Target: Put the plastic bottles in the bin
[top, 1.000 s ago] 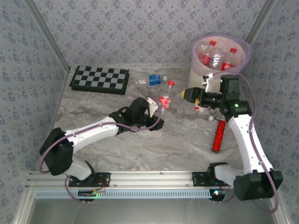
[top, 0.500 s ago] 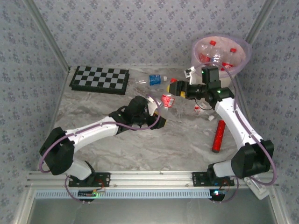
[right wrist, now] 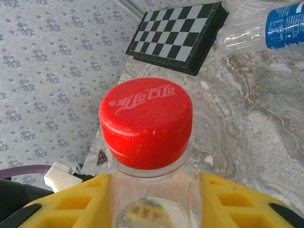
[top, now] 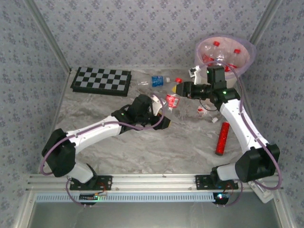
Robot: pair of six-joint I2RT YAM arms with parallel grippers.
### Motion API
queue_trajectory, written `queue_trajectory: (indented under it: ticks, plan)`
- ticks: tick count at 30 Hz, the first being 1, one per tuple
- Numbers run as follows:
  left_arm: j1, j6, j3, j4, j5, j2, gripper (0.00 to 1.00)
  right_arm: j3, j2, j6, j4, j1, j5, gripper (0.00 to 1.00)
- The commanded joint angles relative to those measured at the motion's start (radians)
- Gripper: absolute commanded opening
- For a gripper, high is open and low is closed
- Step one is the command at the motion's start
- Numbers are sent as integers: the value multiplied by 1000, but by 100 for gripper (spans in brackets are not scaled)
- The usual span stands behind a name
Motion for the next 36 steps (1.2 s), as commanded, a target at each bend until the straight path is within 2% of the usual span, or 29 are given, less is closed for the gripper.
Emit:
queue_trajectory:
  ticks: [1, 7, 9, 16, 21, 25, 32, 36]
  plan:
    - [-16, 25, 42, 4, 29, -12, 24, 42, -24, -30, -20, -11, -3, 24]
    - [-15, 2, 23, -3, -12, -48, 84, 188, -8, -93, -84, -61, 20, 18]
    - [-15, -3, 14, -7, -41, -67, 96, 285, 4, -124, -125, -104, 37, 15]
    - [-12, -13, -10, -13, -106, -98, 99, 608, 58, -109, -147, -306, 105, 5]
    - [-8, -19, -2, -24, -109, -83, 99, 787, 115, -121, -147, -391, 309, 2]
    - [-8, -18, 1, -28, -110, -74, 99, 873, 189, -177, -147, -398, 474, 0]
    - [-6, -17, 3, -74, -147, -80, 99, 1033, 399, -228, -217, -380, 551, 0]
    - [-2, -30, -7, -83, -159, -90, 98, 1034, 474, -255, -247, -358, 567, 0]
